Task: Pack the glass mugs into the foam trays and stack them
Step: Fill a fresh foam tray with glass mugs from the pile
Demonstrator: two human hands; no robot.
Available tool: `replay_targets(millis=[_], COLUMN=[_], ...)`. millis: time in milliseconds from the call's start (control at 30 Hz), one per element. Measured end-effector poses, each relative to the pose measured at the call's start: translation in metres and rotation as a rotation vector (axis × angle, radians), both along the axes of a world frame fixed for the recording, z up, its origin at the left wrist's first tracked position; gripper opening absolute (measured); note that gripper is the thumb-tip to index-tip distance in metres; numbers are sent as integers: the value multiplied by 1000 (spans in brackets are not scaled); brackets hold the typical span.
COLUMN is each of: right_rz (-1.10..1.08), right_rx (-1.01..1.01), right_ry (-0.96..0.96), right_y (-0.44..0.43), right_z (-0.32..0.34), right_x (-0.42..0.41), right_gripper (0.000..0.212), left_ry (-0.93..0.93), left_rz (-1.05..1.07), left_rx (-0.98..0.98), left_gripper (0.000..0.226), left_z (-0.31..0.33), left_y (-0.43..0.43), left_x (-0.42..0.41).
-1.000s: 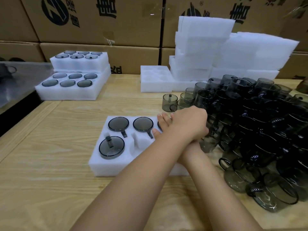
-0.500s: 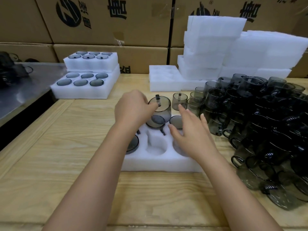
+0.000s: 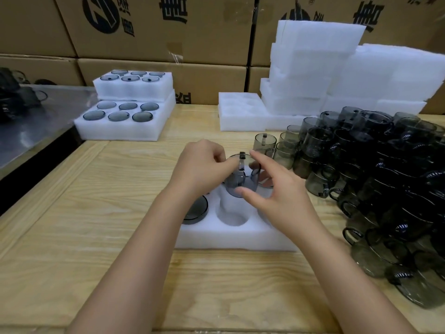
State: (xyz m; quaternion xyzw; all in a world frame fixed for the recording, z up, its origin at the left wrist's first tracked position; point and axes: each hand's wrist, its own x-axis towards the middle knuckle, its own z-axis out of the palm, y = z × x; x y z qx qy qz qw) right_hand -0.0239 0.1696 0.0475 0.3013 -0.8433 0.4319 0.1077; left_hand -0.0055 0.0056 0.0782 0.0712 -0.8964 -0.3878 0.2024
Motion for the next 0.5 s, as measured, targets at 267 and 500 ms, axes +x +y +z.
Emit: replay_targets(millis=[267, 500], right_rz=[204, 397], right_rx=[-194, -87], right_ry=[-262, -356], right_y=[6, 16], right_z=[4, 6], right_x=[-2, -5], right_gripper=[64, 61], left_ry=[61, 47], left_rz=[-274, -429], left_rx=[281, 431], left_gripper=[24, 33], left_z=[-10, -22], left_y=[-26, -32], left_x=[18, 27])
